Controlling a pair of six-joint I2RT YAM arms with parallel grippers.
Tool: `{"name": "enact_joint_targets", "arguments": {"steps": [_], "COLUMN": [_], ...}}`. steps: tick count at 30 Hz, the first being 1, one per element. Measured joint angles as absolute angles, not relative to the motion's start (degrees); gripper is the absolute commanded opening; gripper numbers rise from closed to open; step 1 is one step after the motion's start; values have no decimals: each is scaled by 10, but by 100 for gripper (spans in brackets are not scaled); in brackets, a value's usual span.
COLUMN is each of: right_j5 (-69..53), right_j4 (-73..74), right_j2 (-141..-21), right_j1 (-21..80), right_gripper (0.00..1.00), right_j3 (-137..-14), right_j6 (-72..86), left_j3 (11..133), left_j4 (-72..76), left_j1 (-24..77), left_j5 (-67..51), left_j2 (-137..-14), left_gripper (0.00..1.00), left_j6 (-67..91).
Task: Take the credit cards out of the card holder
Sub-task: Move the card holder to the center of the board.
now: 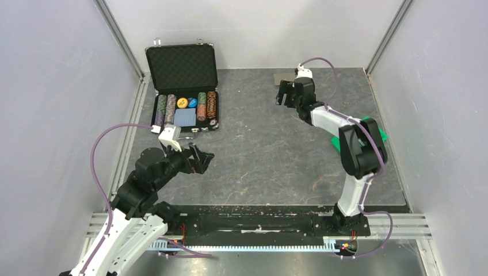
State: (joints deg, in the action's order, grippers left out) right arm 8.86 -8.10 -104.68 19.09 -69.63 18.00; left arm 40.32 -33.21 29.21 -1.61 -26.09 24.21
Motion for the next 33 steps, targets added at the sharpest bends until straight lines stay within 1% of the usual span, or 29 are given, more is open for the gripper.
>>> {"name": "enact_joint_targets", "arguments": {"steps": [2, 5, 12, 15, 20, 30, 33], "right_j5": [70, 50, 13, -3, -17, -33, -32], "right_j4": [-85, -99, -167, -184, -196, -218, -216], "right_j2": [-1093, -1160, -1252, -1307, -1365, -1421, -1432], "right_j1": [176, 156, 109, 92, 85, 80, 79], "right_gripper": [78, 67, 59, 57, 57, 55, 51], "right_j3": [-726, -775, -826, -871, -934, -998, -1016], "right_j6": [189, 209, 298, 335, 365, 443, 448], "left_j3": [403, 401, 399, 399, 399, 399, 399], "left_j4": [-332, -332, -334, -334, -334, -334, -334], "left_j1": [292, 292, 292, 292, 292, 292, 292], "left_j5": [-16, -16, -16, -16, -16, -13, -13], "left_j2": [-258, -248, -239, -240, -250, -262, -265], "left_gripper": [100, 100, 100, 100, 100, 100, 100], "left_j6": [242, 243, 244, 245, 246, 246, 246]}}
